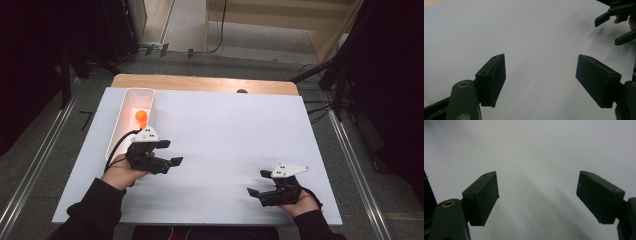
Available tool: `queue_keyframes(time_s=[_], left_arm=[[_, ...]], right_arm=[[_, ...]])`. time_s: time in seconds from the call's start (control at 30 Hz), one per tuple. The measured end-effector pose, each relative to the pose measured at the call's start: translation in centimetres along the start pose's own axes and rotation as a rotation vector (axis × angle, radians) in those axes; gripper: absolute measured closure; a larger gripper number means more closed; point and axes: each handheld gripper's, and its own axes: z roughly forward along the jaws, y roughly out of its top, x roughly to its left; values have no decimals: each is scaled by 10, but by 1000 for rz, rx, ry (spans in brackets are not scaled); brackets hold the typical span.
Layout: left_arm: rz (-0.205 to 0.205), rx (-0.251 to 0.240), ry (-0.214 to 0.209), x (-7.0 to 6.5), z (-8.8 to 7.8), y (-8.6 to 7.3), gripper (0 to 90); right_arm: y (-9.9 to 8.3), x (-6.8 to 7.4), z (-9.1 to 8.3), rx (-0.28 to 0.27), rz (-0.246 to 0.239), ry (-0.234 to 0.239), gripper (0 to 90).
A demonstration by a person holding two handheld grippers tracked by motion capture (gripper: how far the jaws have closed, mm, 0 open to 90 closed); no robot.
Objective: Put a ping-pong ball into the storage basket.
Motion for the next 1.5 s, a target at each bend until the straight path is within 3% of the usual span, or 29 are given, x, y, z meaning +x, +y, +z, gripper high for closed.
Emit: queue_keyframes(time_s=[0.7,0.9,1.5], left_arm=[[37,26,-20,-12,5,-23,245],[55,57,-16,-13,8,-30,245],[56,89,-37,-17,8,-51,245]], right_arm=[[0,0,0,4,1,-2,164],[0,0,1,4,-4,-2,164],[0,0,1,8,-3,-5,164]])
